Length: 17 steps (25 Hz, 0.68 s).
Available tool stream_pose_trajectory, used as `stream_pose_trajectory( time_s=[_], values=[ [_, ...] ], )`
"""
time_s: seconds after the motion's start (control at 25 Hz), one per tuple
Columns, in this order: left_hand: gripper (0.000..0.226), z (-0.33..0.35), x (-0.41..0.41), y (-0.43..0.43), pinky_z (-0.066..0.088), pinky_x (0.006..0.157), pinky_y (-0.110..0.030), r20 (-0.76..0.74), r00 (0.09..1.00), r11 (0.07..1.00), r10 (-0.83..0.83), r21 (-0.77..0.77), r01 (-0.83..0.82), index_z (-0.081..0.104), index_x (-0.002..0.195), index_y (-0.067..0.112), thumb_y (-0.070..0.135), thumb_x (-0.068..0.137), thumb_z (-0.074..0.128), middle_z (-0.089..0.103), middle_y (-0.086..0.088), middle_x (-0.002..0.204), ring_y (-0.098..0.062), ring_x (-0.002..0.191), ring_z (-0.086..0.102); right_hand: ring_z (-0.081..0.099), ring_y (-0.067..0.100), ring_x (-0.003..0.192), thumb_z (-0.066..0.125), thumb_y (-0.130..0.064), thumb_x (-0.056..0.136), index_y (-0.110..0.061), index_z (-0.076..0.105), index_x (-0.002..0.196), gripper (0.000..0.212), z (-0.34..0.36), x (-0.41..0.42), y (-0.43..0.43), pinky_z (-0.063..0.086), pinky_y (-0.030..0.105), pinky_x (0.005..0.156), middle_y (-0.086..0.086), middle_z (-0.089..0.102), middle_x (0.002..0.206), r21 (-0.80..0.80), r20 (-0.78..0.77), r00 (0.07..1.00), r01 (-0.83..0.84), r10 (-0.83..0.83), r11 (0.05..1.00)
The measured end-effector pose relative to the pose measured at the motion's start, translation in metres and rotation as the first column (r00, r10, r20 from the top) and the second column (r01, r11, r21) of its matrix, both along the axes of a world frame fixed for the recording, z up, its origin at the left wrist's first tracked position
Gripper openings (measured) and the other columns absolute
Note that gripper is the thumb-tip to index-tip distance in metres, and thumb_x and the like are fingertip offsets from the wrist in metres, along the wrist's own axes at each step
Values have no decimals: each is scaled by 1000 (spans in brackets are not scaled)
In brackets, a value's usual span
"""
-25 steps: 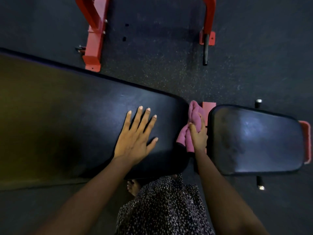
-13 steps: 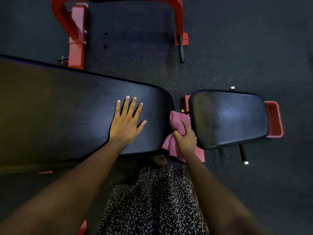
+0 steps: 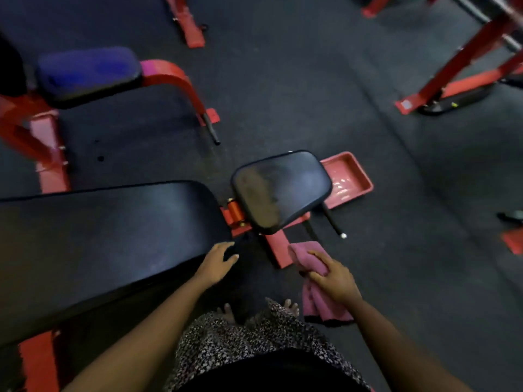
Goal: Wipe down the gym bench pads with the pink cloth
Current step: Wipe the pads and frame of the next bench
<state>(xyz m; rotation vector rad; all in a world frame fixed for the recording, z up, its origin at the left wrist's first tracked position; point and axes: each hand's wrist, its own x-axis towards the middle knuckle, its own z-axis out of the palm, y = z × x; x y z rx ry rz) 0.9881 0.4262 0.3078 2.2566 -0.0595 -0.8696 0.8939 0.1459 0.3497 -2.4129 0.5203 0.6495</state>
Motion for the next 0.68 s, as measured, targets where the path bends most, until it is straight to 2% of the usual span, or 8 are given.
stream_pose_trajectory(
  time_s=[0.08,0.2,0.32,0.44,0.56,0.68],
  values=[
    [43,3,-1,-49,31,109,-31,-43,995,996,-89,-29,88,47,132,6,18,92,55,48,-14,137,-26,127,45,54,28,117,60,-34,84,-40,44,134,54,7,-33,-40,40,32,92,6,55,133,-1,12,989,149,-149,989],
    [37,15,8,-138,38,104,-31,-51,973,973,-223,-77,219,53,128,4,15,92,54,55,-15,131,-27,118,54,52,29,120,55,-32,90,-42,40,137,50,13,-76,-109,39,34,97,5,52,138,24,26,922,386,-387,922],
    [32,35,21,-232,39,94,-25,21,969,963,-248,-99,249,57,123,5,15,93,52,61,-13,123,-22,108,58,49,30,123,53,-31,92,-40,38,138,49,14,-103,-186,38,35,101,7,49,141,50,33,873,484,-486,873],
    [30,56,23,-338,42,91,-28,31,975,959,-221,-175,223,57,122,7,16,94,51,60,-7,119,-18,95,56,50,30,122,53,-32,92,-40,38,138,50,17,-126,-269,39,36,99,5,49,141,62,57,829,553,-556,831],
    [34,57,23,-418,35,98,-23,-12,968,948,-250,-209,242,54,126,6,15,93,53,54,-1,118,-15,111,52,51,29,121,55,-33,90,-40,40,137,50,21,-137,-344,40,35,97,4,51,138,72,64,800,592,-596,802],
    [35,41,24,-450,35,99,-21,-55,967,959,-249,-152,239,54,124,2,12,91,56,58,-10,124,-22,120,52,52,28,119,56,-33,90,-39,41,137,49,23,-126,-400,40,34,95,4,52,138,91,78,803,584,-591,806]
  ],
)
